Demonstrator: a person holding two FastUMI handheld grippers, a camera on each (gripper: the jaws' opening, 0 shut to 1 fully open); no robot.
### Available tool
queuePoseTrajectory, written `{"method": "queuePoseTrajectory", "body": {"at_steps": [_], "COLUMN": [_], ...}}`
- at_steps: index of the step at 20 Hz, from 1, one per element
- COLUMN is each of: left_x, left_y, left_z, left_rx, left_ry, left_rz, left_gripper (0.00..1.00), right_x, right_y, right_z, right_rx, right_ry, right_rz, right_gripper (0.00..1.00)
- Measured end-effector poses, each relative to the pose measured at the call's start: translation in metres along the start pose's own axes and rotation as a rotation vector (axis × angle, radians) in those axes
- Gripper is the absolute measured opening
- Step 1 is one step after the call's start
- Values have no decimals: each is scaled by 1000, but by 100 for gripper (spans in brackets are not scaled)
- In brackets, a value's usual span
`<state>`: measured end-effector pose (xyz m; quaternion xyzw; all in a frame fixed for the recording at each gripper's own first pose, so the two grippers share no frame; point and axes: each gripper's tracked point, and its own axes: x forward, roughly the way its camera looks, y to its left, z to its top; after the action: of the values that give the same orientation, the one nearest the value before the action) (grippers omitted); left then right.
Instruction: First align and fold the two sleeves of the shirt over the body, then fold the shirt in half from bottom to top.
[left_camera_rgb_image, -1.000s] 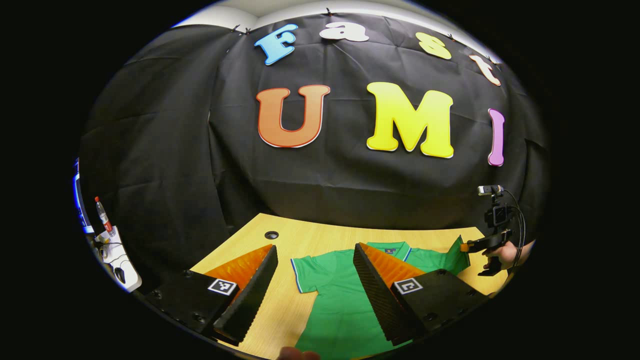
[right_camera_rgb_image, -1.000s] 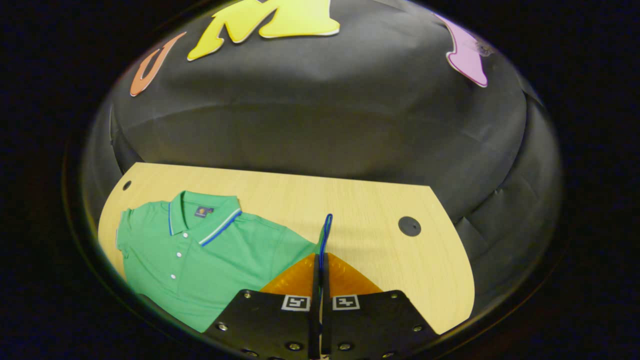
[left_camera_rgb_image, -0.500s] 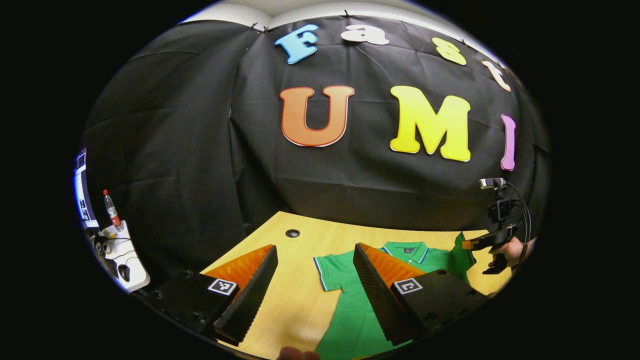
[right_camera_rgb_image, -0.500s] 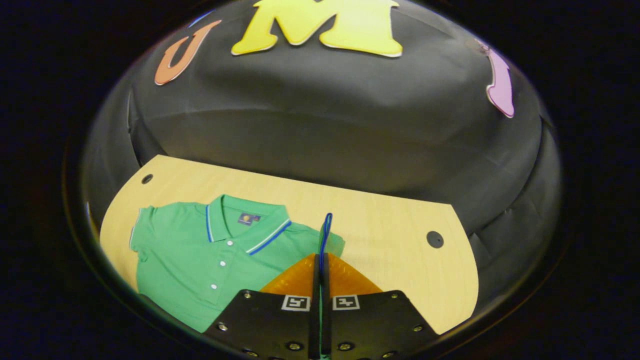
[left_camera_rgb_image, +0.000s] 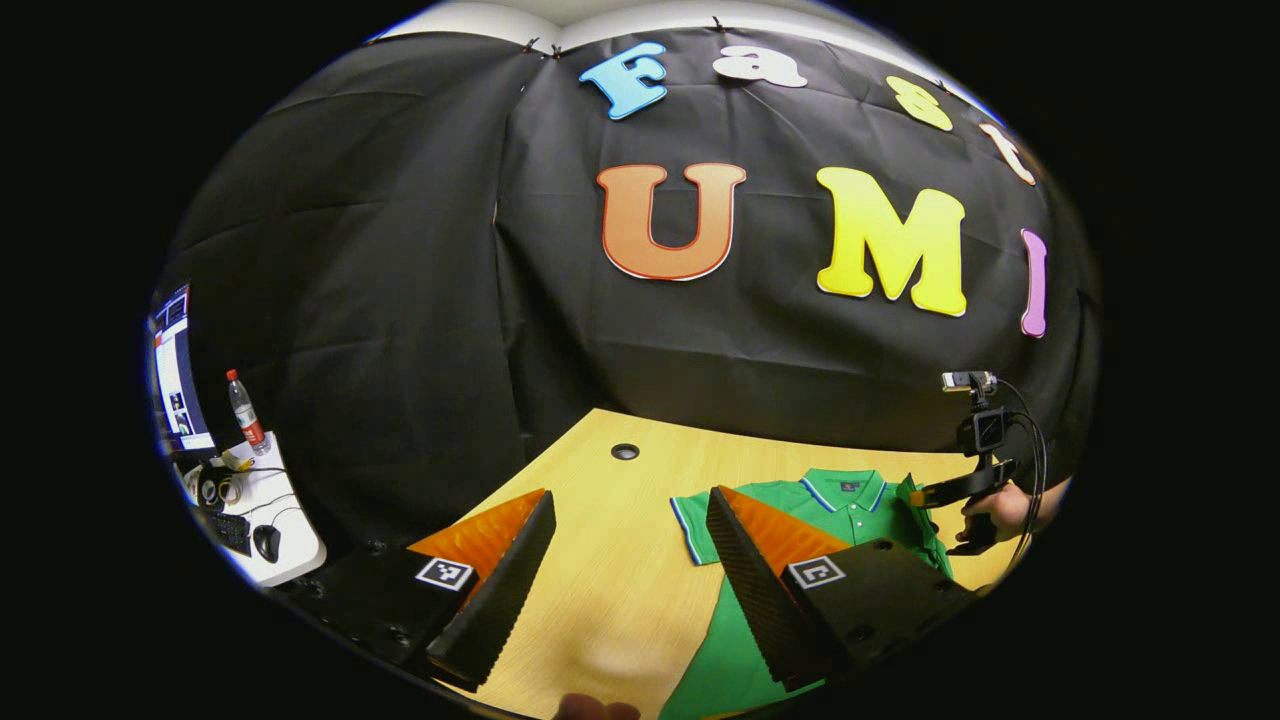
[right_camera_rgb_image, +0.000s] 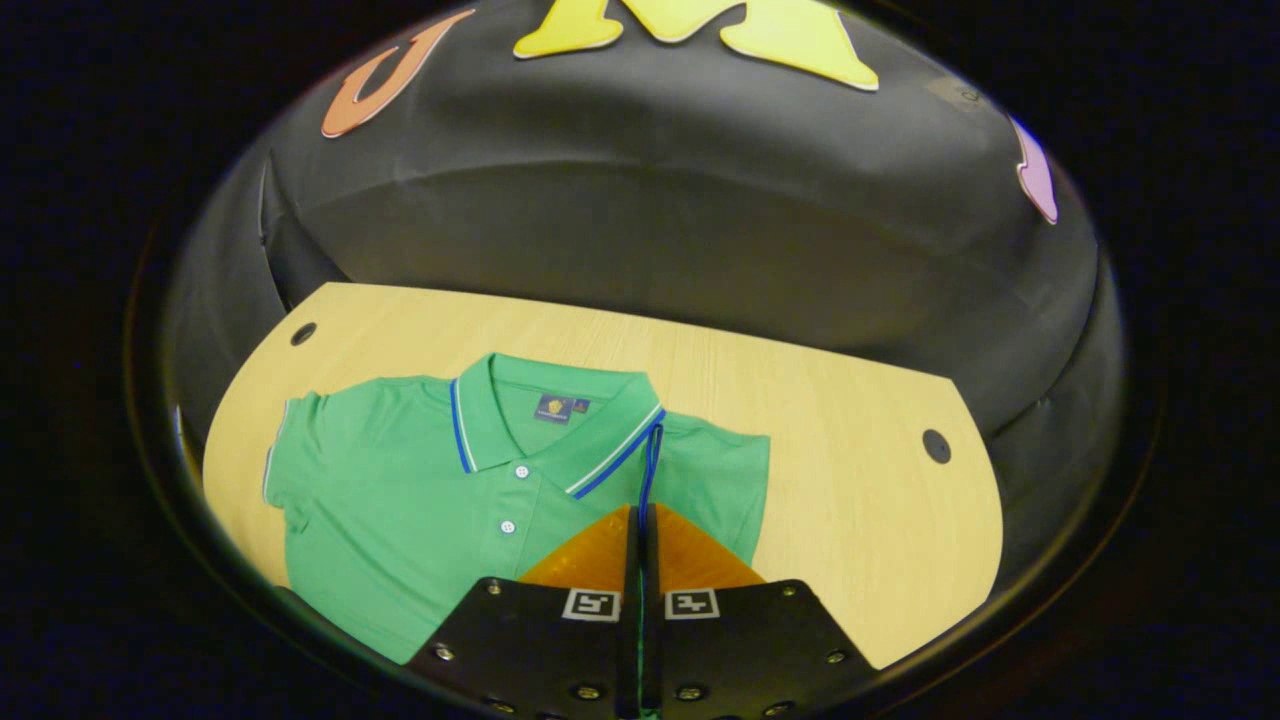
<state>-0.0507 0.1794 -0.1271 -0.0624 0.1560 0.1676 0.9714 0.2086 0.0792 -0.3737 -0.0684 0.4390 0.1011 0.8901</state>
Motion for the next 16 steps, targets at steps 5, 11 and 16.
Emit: {"method": "queuePoseTrajectory", "body": {"at_steps": [5, 11, 16], "left_x": [-3, -4, 2], "left_y": [7, 6, -2], "left_z": [-4, -10, -11], "left_rx": [-5, -9, 0], "left_ry": [9, 27, 37], "left_rz": [7, -1, -43], "left_gripper": [98, 98, 98], "right_x": [11, 5, -15], "right_y": [5, 23, 24], "right_z": [-8, -16, -11], "right_rx": [1, 17, 13], "right_ry": [28, 57, 30], "right_rz": [-12, 50, 69], "right_gripper": [2, 11, 72]}}
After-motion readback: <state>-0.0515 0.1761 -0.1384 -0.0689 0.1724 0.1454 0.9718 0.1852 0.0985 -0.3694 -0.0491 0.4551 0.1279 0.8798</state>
